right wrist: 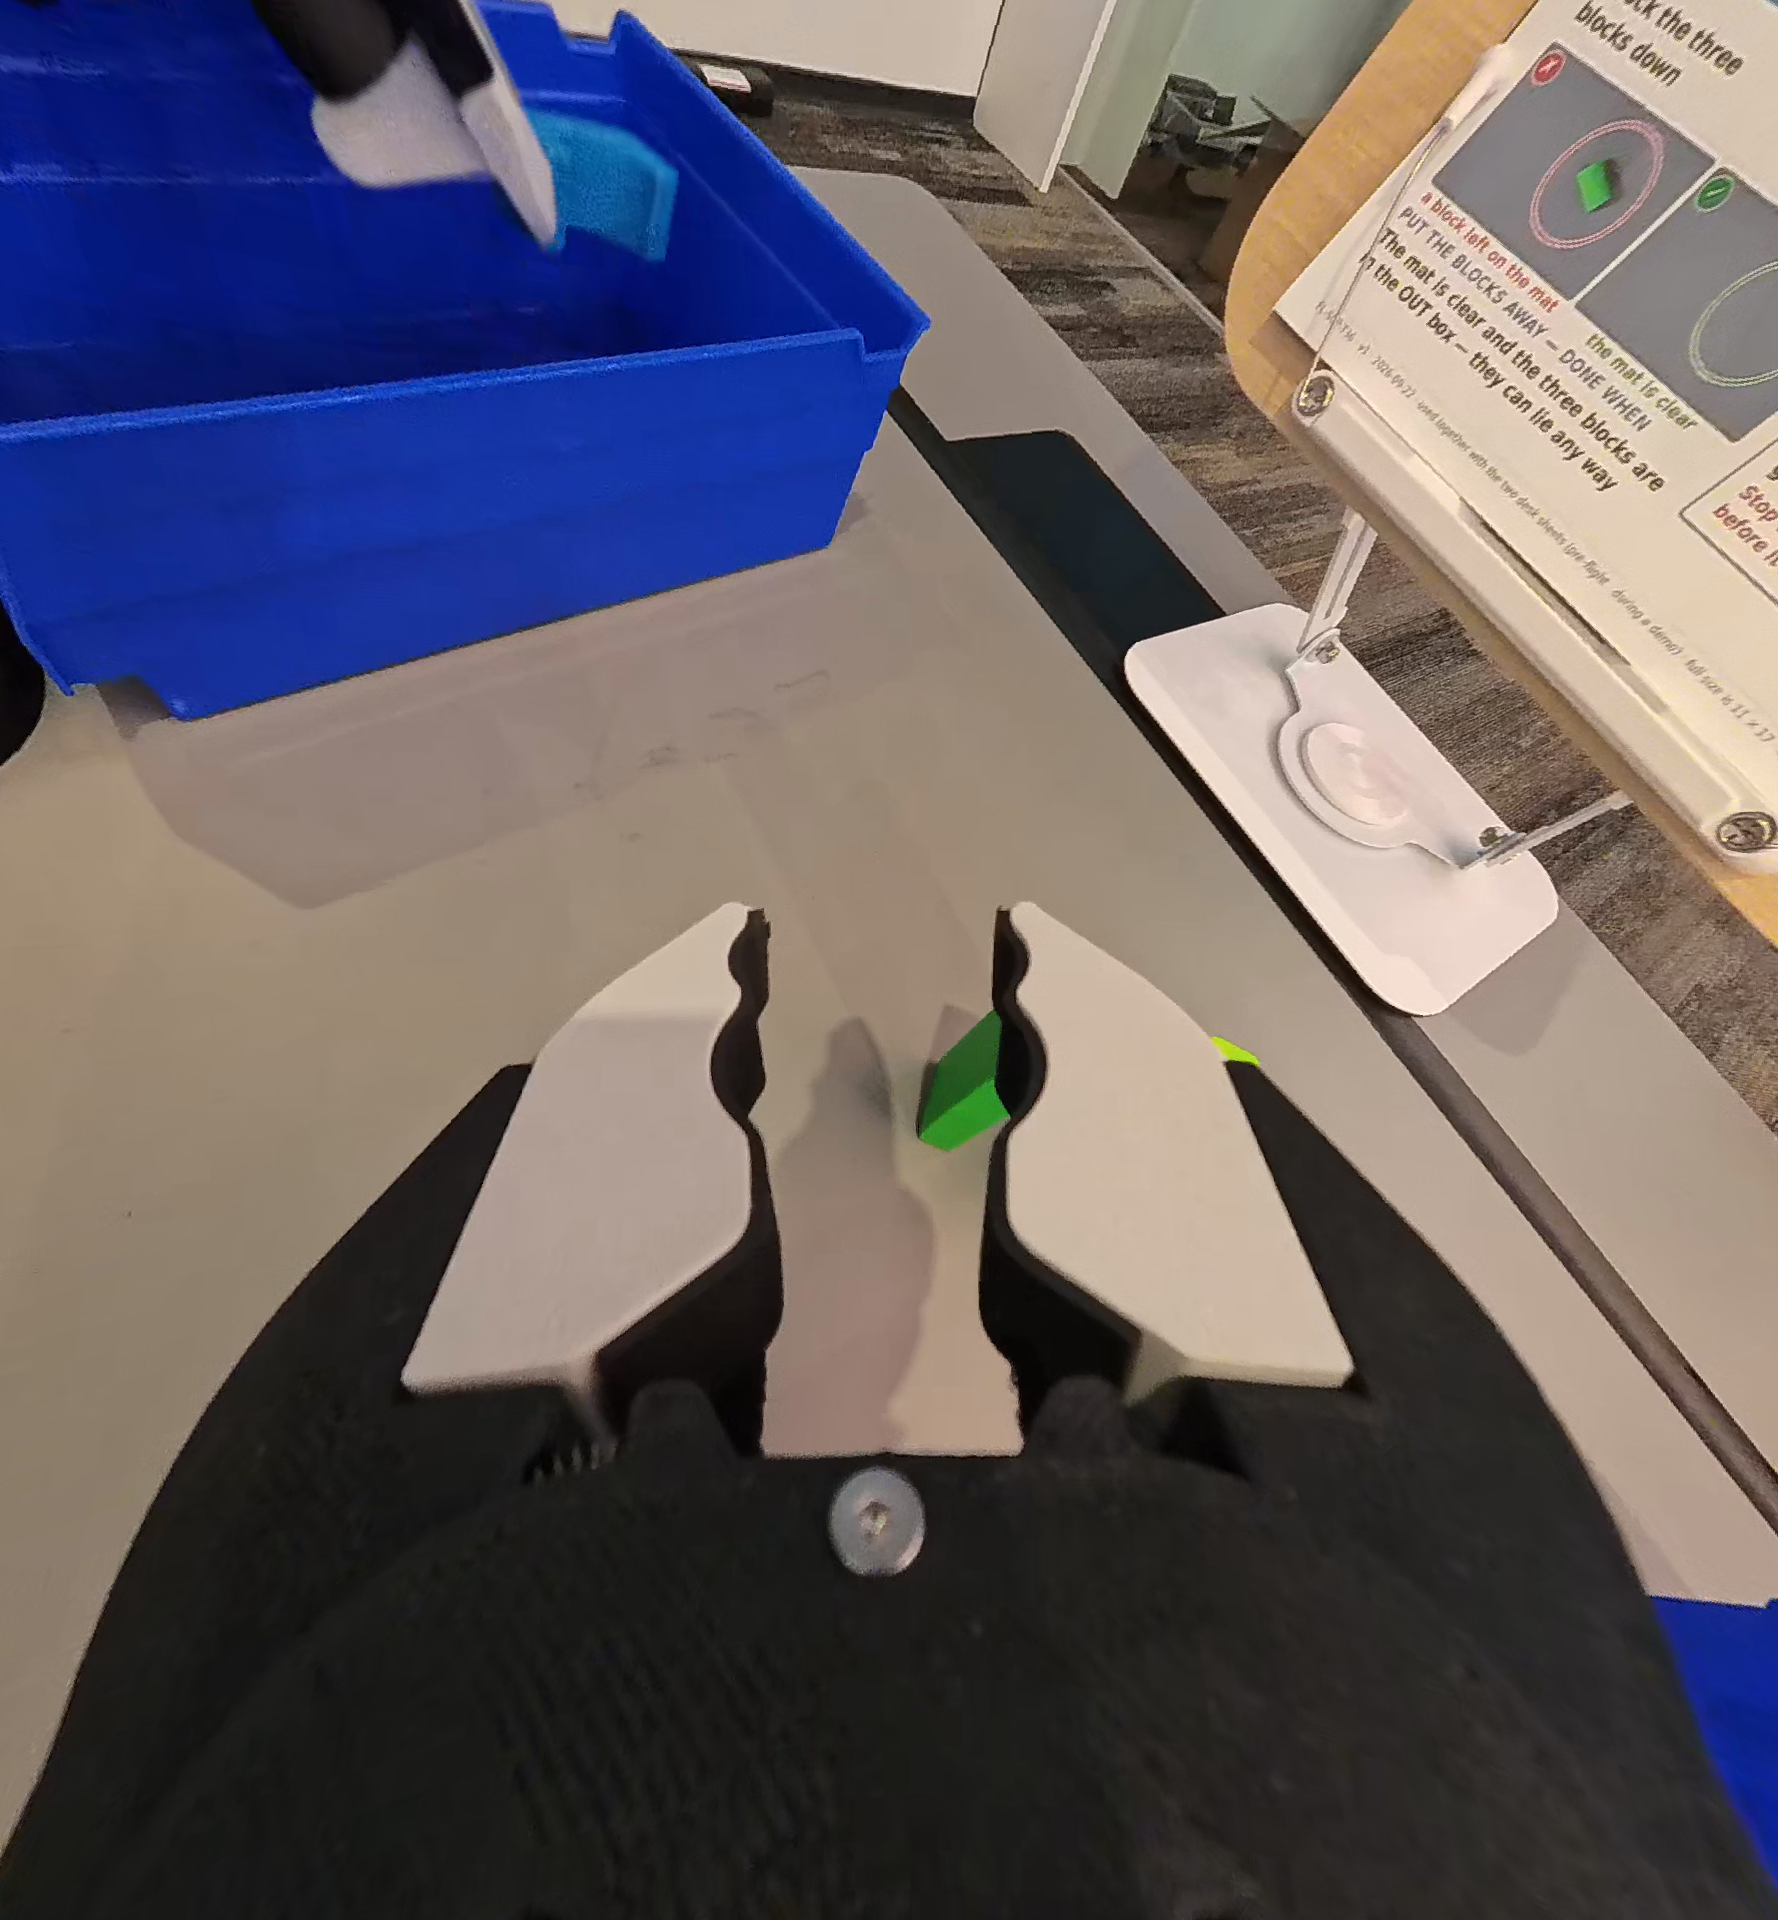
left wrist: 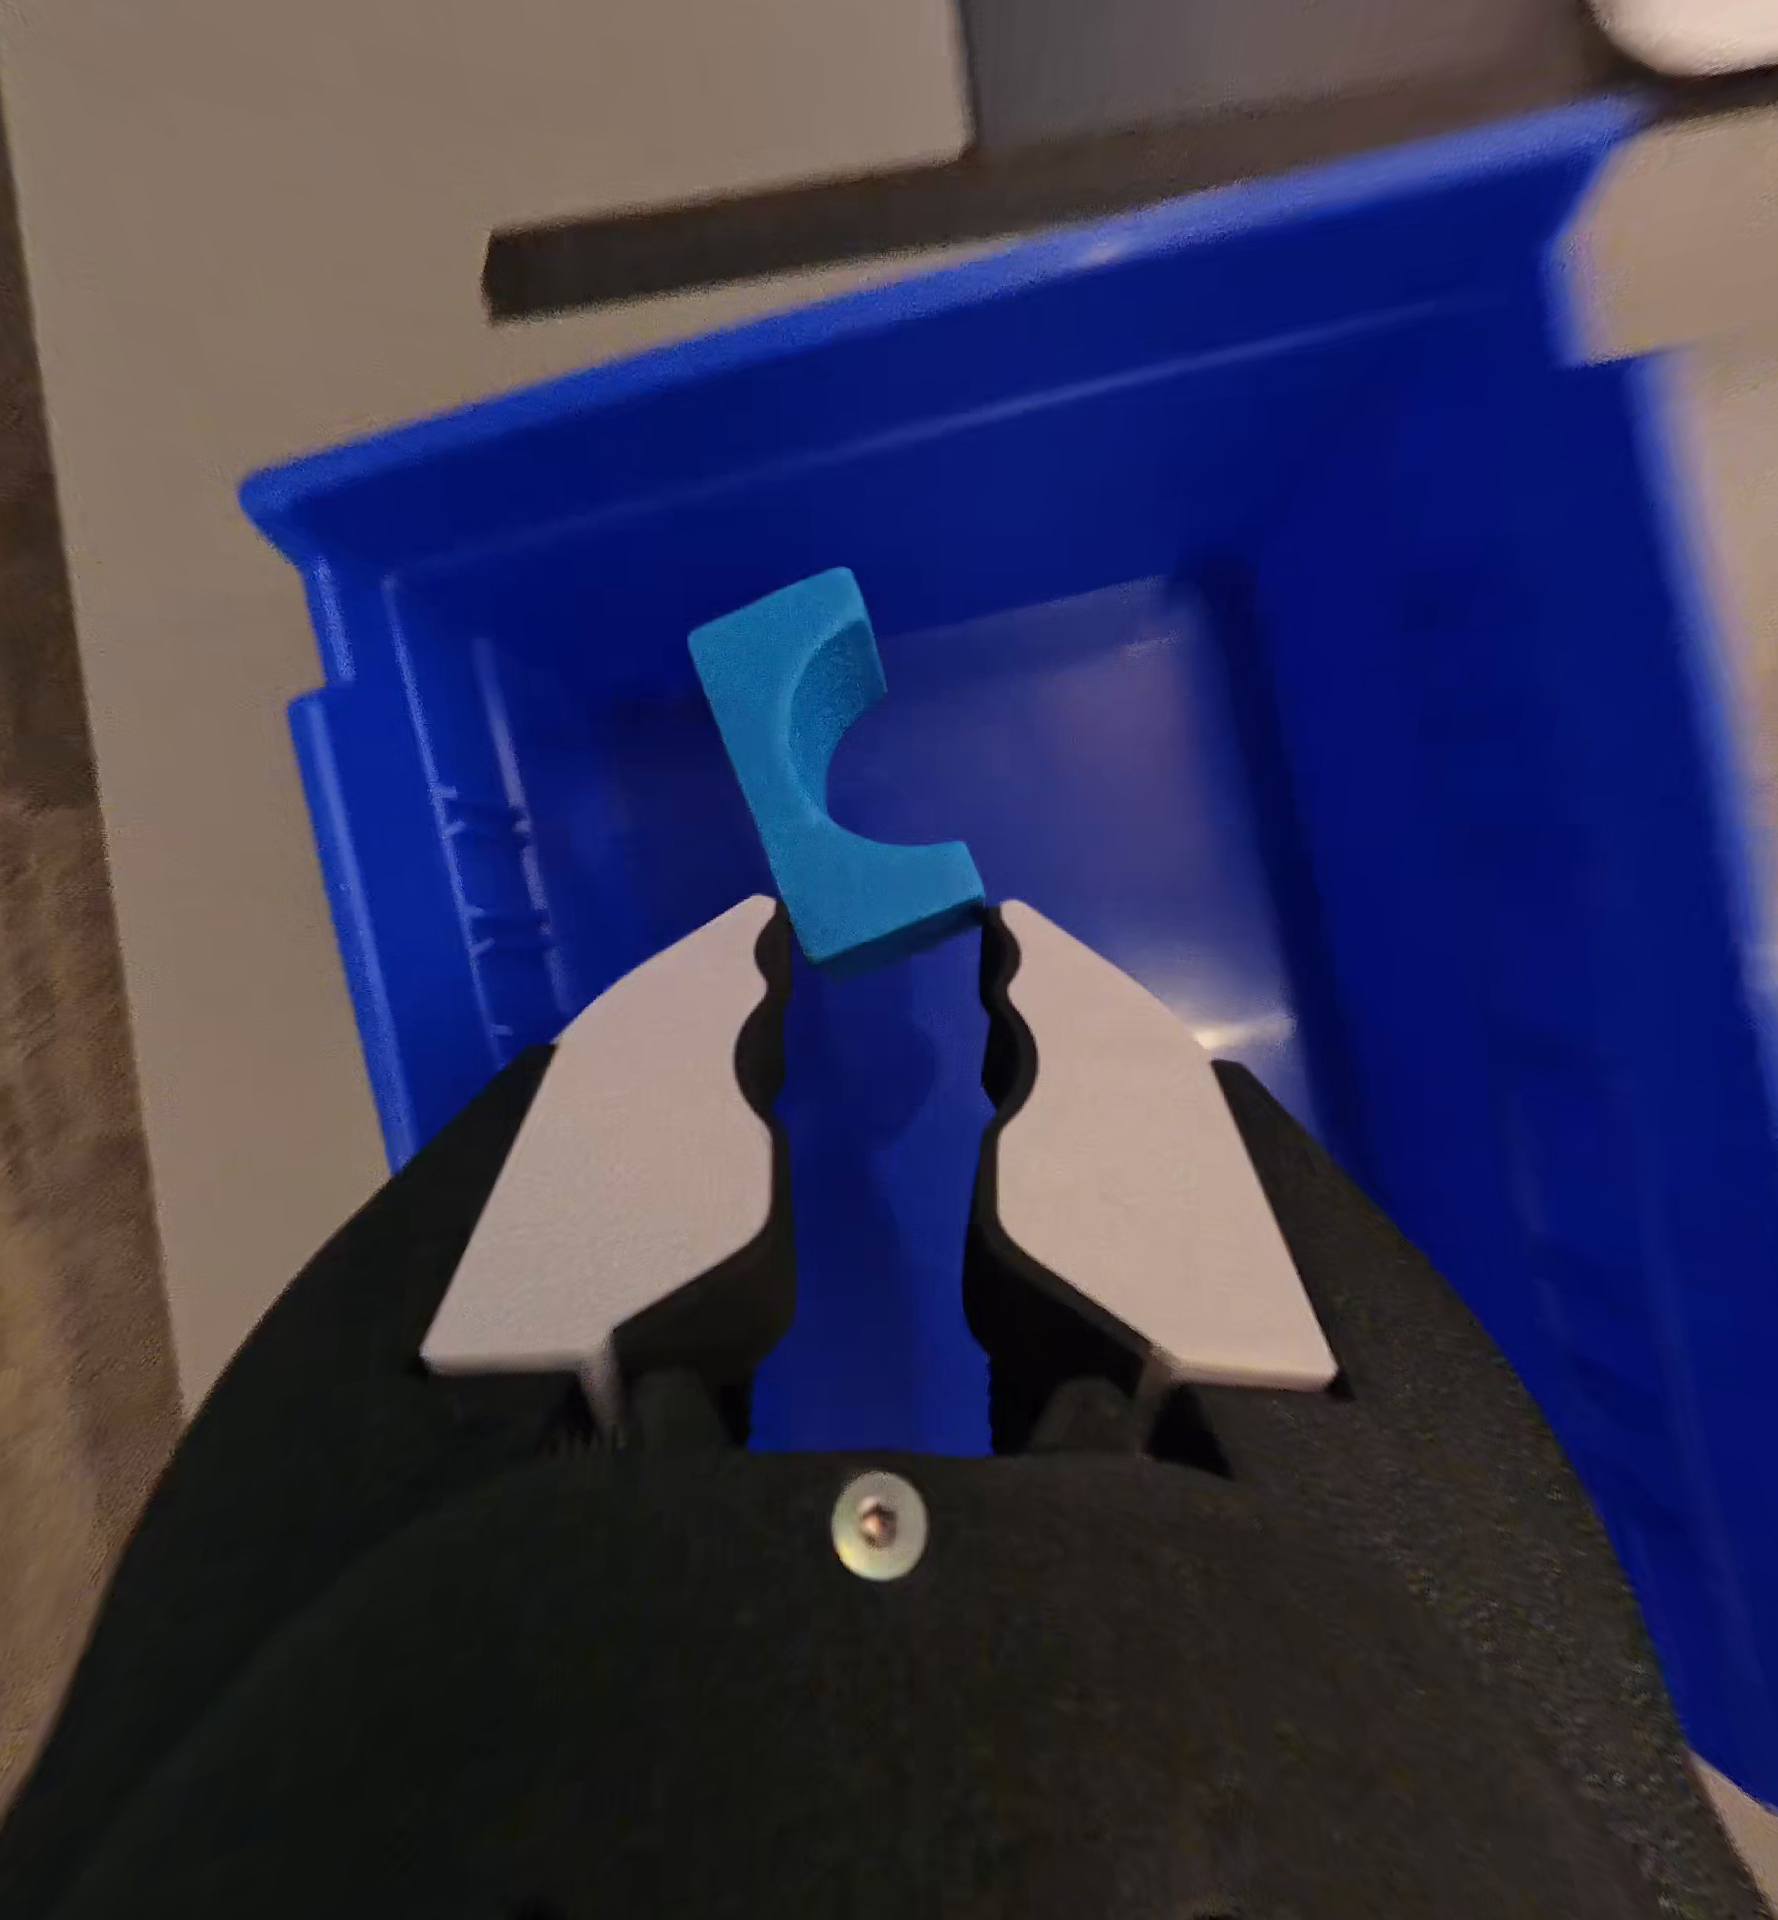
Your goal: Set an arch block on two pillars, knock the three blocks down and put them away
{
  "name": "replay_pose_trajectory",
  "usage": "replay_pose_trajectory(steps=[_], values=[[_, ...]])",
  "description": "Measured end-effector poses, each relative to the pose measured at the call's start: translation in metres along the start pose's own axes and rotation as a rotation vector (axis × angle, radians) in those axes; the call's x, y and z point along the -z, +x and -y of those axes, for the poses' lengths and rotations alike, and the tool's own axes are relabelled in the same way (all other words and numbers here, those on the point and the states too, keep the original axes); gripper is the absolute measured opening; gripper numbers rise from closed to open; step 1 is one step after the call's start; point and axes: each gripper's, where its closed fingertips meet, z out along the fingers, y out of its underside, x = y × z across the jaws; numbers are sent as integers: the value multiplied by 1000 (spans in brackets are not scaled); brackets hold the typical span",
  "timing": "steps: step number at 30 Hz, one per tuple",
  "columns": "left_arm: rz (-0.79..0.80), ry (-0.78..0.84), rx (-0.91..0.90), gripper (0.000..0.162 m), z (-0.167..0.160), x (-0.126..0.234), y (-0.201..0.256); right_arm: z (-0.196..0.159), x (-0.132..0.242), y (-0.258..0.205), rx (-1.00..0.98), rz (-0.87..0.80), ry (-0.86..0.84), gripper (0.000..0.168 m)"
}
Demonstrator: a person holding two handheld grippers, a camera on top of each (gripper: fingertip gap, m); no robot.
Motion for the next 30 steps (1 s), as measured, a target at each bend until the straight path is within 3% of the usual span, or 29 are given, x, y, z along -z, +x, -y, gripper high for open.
replay_pose_trajectory(steps=[5, 8, 12, 17, 22, 25, 26, 30], values=[[-226, 256, -176, 35, 38, 73, 68, 6, 3, -5, -23, 46, 28, 43], [-388, 425, -455, 35, 48, 122, 144, 18, 16, -2, -66, 113, 71, 43], [-536, 581, -908, 35, 23, 160, 247, 37, 52, 6, -316, 384, 178, 43], [-623, 562, -1120, 35, -8, 161, 326, 39, 87, 7, -758, 878, 194, 48], [-657, 516, -1258, 35, -34, 150, 356, 30, 95, -13, -841, 1098, 79, 54], [-636, 495, -1291, 35, -38, 143, 360, 20, 94, -25, -843, 1154, -20, 51], [-637, 496, -1292, 35, -38, 143, 360, 17, 92, -27, -835, 1152, -45, 40], [-639, 542, -1270, 34, -33, 147, 359, 23, 91, -22, -826, 1175, 18, 38]])
